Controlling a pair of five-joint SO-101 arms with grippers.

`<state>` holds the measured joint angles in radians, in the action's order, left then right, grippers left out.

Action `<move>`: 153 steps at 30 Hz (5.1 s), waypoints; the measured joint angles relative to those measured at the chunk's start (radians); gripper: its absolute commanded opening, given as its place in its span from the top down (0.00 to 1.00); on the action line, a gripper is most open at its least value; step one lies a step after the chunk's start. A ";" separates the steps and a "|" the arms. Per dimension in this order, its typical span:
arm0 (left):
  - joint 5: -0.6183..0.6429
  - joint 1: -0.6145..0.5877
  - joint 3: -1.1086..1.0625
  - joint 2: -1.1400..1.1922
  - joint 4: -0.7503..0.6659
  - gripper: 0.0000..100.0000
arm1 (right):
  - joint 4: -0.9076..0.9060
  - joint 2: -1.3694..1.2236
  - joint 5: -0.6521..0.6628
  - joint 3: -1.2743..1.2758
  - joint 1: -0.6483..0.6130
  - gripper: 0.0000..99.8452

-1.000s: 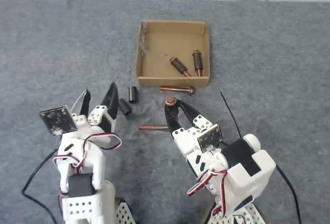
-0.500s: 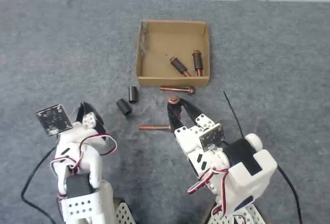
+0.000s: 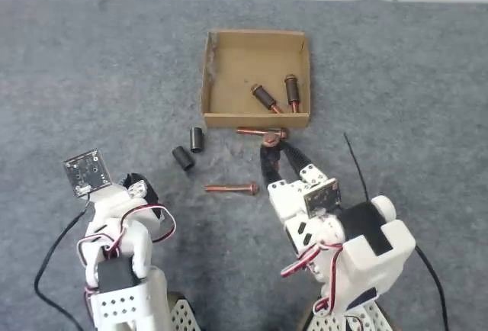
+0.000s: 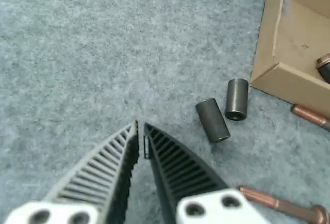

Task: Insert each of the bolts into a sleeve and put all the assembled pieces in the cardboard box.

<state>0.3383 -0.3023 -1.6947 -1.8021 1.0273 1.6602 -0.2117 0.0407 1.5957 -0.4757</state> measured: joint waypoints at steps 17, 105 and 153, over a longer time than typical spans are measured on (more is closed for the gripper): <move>-0.117 -0.072 0.000 0.000 0.028 0.98 | -0.399 0.095 0.195 -0.388 0.066 0.99; -0.250 -0.072 0.000 0.000 0.064 0.98 | -2.495 -0.275 0.071 -1.863 0.155 0.99; -0.250 -0.072 0.000 0.000 0.064 0.98 | -3.409 -0.043 0.049 -1.550 -0.103 0.99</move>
<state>0.0882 -0.3744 -1.6947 -1.8021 1.0917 -1.7492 -0.2547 0.0898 0.0460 -0.5785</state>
